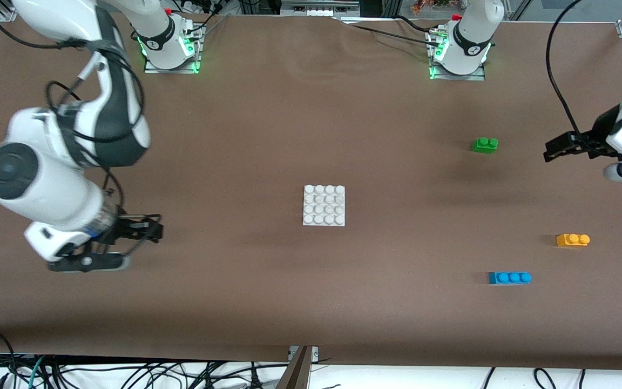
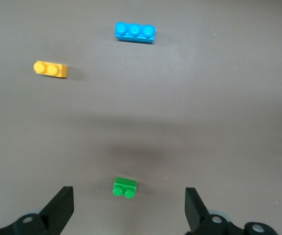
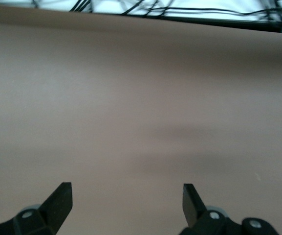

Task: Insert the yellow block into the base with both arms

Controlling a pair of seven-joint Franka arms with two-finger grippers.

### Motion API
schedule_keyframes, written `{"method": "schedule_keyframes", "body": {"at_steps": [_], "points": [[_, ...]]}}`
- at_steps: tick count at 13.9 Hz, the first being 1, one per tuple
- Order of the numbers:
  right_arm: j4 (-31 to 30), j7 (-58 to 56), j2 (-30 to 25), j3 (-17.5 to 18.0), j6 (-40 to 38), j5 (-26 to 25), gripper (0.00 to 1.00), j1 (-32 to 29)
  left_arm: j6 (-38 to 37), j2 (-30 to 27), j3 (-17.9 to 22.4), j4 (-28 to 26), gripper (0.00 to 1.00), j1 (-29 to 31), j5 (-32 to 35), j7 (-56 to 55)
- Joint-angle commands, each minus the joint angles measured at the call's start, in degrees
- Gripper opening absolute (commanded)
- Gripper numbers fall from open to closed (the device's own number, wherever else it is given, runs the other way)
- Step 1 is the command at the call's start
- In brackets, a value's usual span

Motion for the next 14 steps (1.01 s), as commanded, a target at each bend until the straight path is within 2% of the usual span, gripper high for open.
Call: {"method": "schedule_keyframes", "body": {"at_steps": [1, 4, 7, 9, 12, 14], "points": [[-7.64, -1.50, -9.64, 1.75, -0.22, 0.12, 1.00, -6.01, -0.81, 4.58, -0.36, 3.05, 1.00, 3.32, -0.44, 2.28], [-11.07, -1.41, -16.94, 1.84, -0.91, -1.01, 1.00, -8.40, 6.37, 10.29, -0.19, 3.06, 1.00, 5.69, -0.36, 6.49], [-20.64, -2.37, -26.35, 1.84, -2.58, -1.28, 1.00, -11.03, 15.60, 16.18, -0.19, 2.97, 1.00, 9.21, -0.44, 13.35], [-21.02, -3.51, -27.34, 1.93, -4.43, -1.72, 1.00, -13.14, 20.35, 19.17, -0.19, 2.97, 1.00, 10.36, 0.51, 15.21], [-23.90, -12.19, -28.65, 2.36, -4.09, -4.36, 1.00, -14.20, 29.22, 23.48, 0.16, 2.88, 1.00, 11.77, 3.68, 17.31], [-25.06, -13.19, -29.71, 5.34, -3.73, -4.36, 1.00, -16.66, 34.32, 26.38, 0.52, 2.88, 1.00, 13.52, 3.60, 21.34]]}}
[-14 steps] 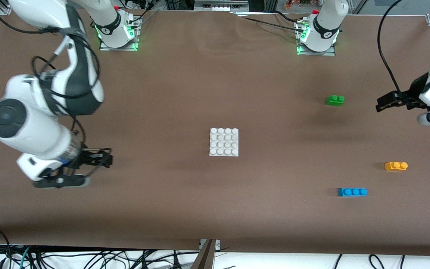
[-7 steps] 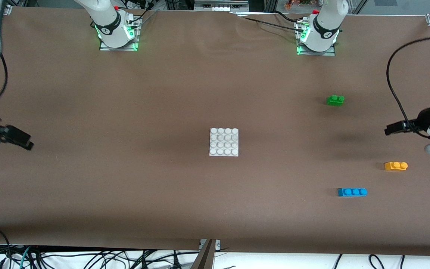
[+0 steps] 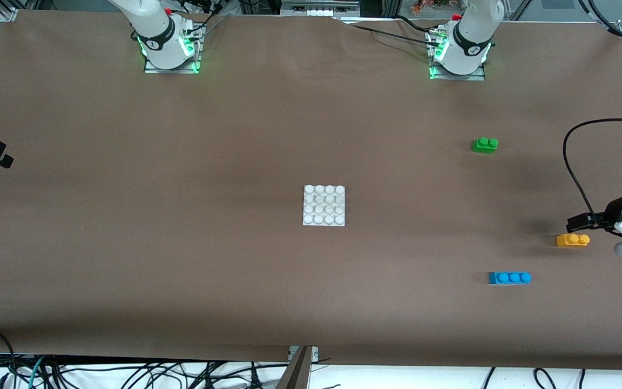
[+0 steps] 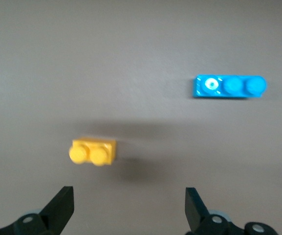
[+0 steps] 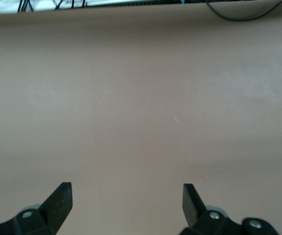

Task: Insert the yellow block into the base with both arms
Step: 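Lower the left gripper over the yellow block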

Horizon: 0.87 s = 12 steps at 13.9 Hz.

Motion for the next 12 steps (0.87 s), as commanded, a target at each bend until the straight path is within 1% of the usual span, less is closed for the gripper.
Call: {"method": "schedule_keyframes", "body": {"at_steps": [1, 2, 3, 5, 7, 9, 12], "points": [[-3.30, -1.81, -2.79, 5.07, 0.86, -1.56, 1.00, -3.35, 6.89, 4.79, 0.06, 1.90, 1.00, 2.50, 0.86, 6.11], [-3.22, -1.81, -2.79, 5.95, 0.68, -2.18, 1.00, -3.97, 9.62, 6.20, 0.06, 1.90, 1.00, 3.03, 0.77, 7.52], [-3.04, -1.81, -2.71, 6.14, 0.24, -3.49, 1.00, -4.06, 11.04, 7.70, 0.06, 1.90, 1.00, 3.65, 0.42, 8.32], [-2.60, -1.72, -2.88, 7.89, -0.55, -5.69, 1.00, -4.32, 13.07, 9.72, 0.06, 1.90, 1.00, 4.26, 0.51, 8.59], [-2.42, -1.72, -2.71, 8.16, -0.55, -6.05, 1.00, -4.32, 15.62, 11.39, 0.15, 1.98, 1.00, 4.62, 0.07, 11.22], [-2.42, -1.72, -2.44, 8.07, -0.64, -6.14, 1.00, -4.24, 15.80, 12.19, 0.06, 1.81, 1.00, 5.15, -1.24, 11.40], [-2.34, -1.89, -2.09, 7.90, -0.55, -6.31, 1.00, -3.80, 15.80, 13.77, 0.15, 1.90, 1.00, 5.23, -1.34, 12.81]]}}
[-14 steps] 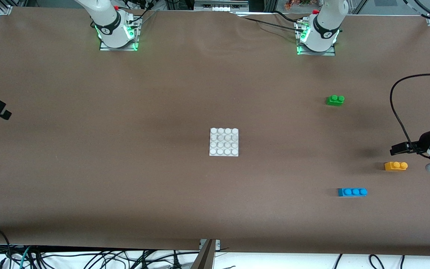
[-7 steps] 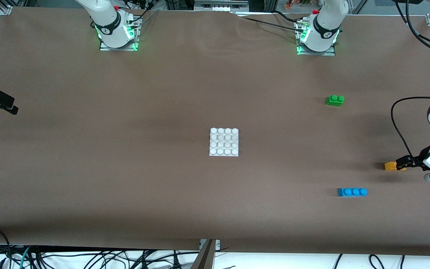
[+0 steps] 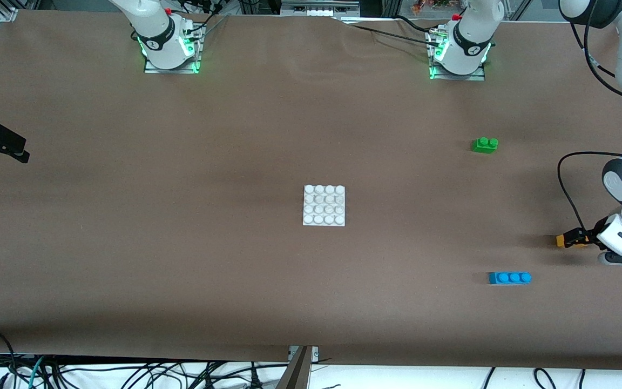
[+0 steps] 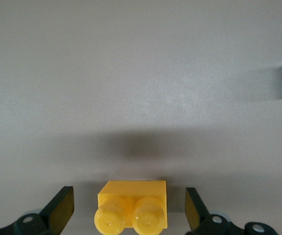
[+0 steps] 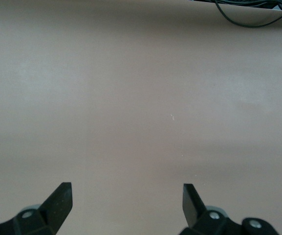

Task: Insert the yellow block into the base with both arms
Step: 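Lower the left gripper over the yellow block, then close the left gripper on the yellow block and lift it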

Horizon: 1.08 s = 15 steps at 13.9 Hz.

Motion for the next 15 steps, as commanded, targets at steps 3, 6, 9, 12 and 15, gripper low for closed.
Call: {"method": "schedule_keyframes", "body": {"at_steps": [3, 6, 9, 12, 15], "points": [[-1.12, -0.86, -1.02, 1.08, -0.23, -0.93, 1.00, -0.59, 0.04, 2.81, -0.24, 1.64, 1.00, 0.51, -1.41, 2.47], [-1.12, -0.95, -0.76, 0.90, -0.14, -0.93, 1.00, -0.85, 0.13, 3.34, -0.24, 1.64, 1.00, 0.77, -1.58, 2.47], [-1.12, -0.86, -0.58, 0.90, -0.05, -0.93, 1.00, -0.85, 1.00, 3.78, -0.24, 1.64, 0.82, 1.04, -2.47, 2.64], [-1.12, -0.77, -0.58, 0.90, -0.14, -0.84, 1.00, -0.77, 1.01, 3.78, -0.24, 1.64, 0.39, 1.04, -2.55, 3.43], [-1.12, -0.77, -0.41, 0.90, -0.05, -0.75, 1.00, -0.77, 1.01, 3.61, -0.24, 1.73, 0.33, 1.04, -2.55, 3.43]]}}
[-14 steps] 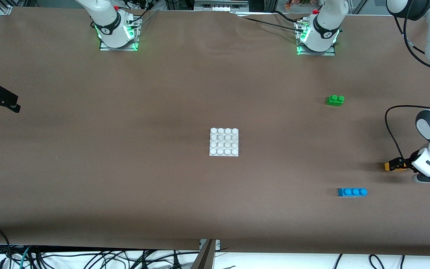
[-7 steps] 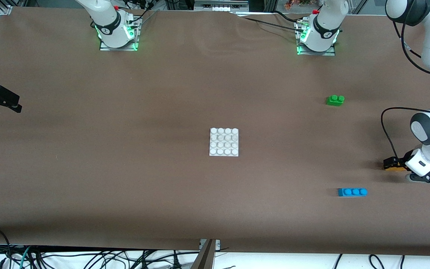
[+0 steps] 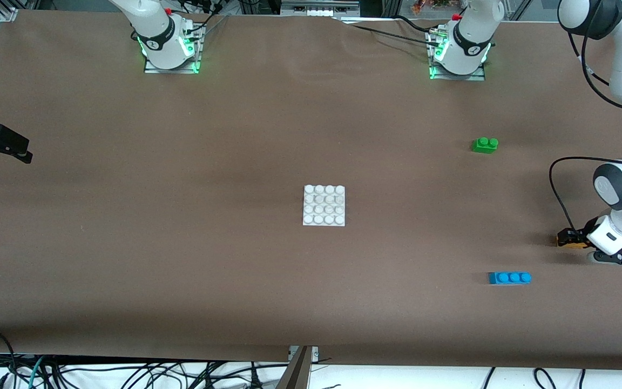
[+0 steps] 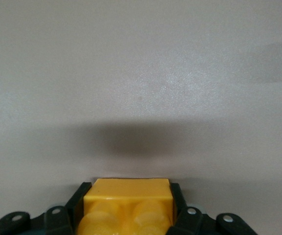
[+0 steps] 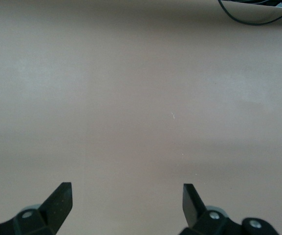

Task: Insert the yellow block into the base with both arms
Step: 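Close the left gripper on the yellow block and lift it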

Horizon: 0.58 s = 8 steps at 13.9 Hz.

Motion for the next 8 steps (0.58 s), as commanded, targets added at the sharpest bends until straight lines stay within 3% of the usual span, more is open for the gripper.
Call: {"method": "schedule_keyframes", "body": {"at_steps": [1, 6, 8], "points": [[-0.70, -0.54, -0.60, 0.68, -0.05, -0.66, 1.00, -0.66, -0.02, 0.40, -0.14, 1.45, 0.34, 0.41, -1.27, 2.18], [-0.70, -0.46, -0.60, 0.68, 0.22, -0.66, 1.00, -0.66, -1.07, -2.41, -0.14, 1.36, 0.36, -0.02, -1.10, 2.97], [-0.70, -0.46, -0.51, 0.68, 0.22, -0.49, 1.00, -0.66, -6.06, -4.95, -0.66, 1.54, 0.37, -0.11, -1.10, 2.88]]}}
